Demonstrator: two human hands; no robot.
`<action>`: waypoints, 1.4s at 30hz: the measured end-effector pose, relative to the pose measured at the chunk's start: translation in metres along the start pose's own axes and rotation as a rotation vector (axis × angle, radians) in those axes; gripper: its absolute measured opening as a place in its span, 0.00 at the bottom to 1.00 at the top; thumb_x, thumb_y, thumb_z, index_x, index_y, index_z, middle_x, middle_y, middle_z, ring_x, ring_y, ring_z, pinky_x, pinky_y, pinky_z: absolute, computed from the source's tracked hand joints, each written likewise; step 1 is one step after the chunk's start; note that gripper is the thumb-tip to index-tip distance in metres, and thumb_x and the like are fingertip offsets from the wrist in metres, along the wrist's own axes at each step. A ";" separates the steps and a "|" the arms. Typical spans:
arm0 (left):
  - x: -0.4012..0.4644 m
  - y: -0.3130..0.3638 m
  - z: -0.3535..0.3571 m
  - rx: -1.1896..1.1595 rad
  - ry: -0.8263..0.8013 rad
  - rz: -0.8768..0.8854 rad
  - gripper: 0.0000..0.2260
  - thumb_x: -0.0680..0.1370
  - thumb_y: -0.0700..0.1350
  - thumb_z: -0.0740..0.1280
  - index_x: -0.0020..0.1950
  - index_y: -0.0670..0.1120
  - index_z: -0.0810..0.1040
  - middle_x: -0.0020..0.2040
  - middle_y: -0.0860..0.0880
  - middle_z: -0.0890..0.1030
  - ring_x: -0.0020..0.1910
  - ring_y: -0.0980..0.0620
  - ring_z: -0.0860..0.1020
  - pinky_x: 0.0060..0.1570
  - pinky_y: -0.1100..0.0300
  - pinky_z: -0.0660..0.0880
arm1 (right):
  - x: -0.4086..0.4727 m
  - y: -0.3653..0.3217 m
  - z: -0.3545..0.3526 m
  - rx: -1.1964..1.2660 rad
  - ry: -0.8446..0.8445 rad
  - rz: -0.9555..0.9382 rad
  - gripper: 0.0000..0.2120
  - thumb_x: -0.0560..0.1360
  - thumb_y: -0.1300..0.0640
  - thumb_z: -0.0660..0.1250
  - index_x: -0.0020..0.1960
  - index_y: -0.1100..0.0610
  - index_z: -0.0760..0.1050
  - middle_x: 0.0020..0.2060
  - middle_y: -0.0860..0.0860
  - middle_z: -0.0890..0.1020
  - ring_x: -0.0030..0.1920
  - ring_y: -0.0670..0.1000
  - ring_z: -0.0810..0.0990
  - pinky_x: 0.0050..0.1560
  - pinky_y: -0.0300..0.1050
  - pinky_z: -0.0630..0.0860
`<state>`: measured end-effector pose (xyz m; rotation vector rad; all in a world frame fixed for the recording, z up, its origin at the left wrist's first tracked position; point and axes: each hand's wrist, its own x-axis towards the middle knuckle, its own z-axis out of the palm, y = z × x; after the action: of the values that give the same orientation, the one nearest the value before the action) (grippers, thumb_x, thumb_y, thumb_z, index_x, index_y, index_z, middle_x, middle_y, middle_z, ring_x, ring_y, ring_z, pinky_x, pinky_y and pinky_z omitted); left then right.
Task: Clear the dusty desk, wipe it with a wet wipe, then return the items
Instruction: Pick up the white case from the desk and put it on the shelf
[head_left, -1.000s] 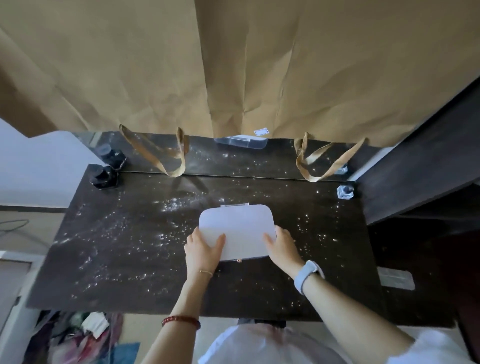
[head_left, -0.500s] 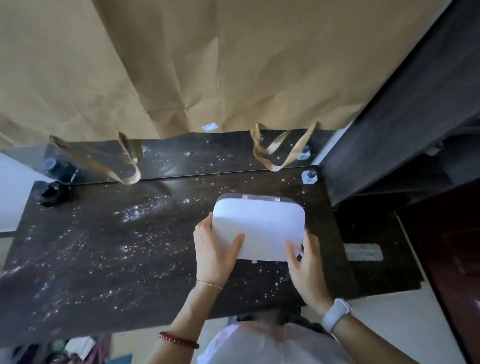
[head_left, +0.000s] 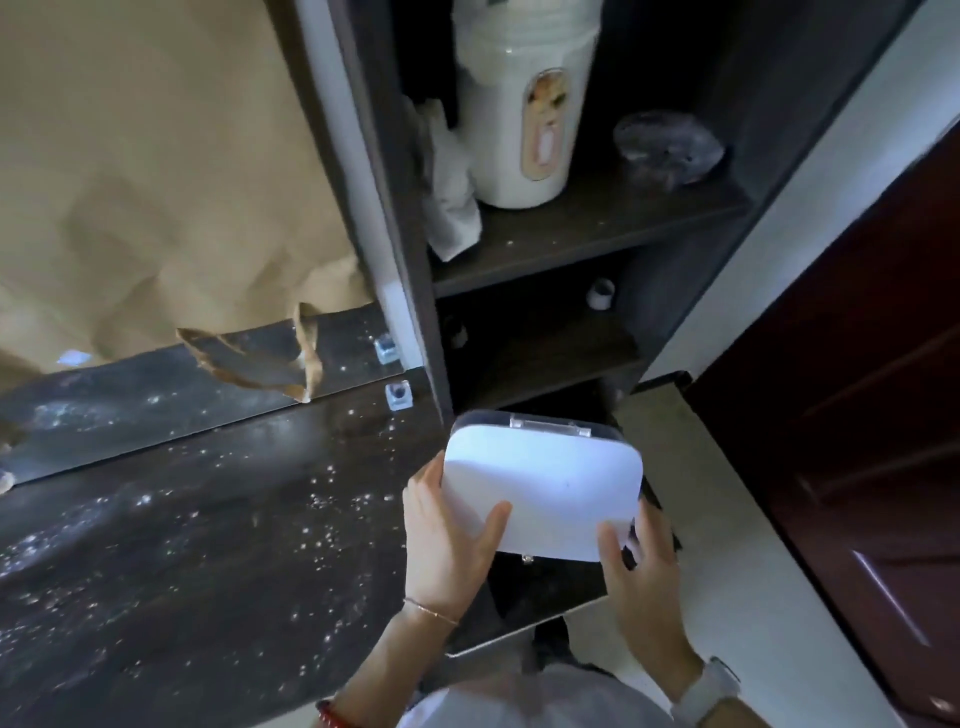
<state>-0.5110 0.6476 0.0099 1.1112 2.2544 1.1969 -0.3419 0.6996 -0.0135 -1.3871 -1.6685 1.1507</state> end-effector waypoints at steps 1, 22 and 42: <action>0.004 0.012 0.013 -0.006 -0.006 -0.012 0.36 0.65 0.60 0.67 0.66 0.40 0.64 0.56 0.51 0.66 0.55 0.54 0.64 0.57 0.53 0.67 | 0.013 0.002 -0.011 0.009 0.002 -0.035 0.19 0.77 0.54 0.61 0.66 0.44 0.62 0.59 0.40 0.70 0.59 0.36 0.70 0.59 0.33 0.70; 0.087 0.045 0.080 0.102 -0.004 -0.199 0.36 0.72 0.50 0.71 0.73 0.43 0.56 0.74 0.42 0.55 0.72 0.42 0.56 0.69 0.45 0.60 | 0.151 -0.001 -0.008 -0.245 -0.181 -0.350 0.30 0.75 0.60 0.66 0.72 0.61 0.58 0.73 0.61 0.54 0.73 0.53 0.51 0.66 0.44 0.60; 0.042 0.016 0.067 0.183 0.039 -0.025 0.25 0.76 0.52 0.54 0.69 0.42 0.64 0.69 0.41 0.65 0.68 0.43 0.64 0.66 0.56 0.59 | 0.147 -0.015 0.011 -0.719 -0.109 -0.616 0.27 0.69 0.68 0.66 0.68 0.63 0.66 0.68 0.62 0.68 0.70 0.62 0.63 0.68 0.63 0.55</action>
<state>-0.4887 0.7206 -0.0139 1.1299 2.4406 1.0270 -0.3876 0.8403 -0.0098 -1.0444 -2.4909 0.2749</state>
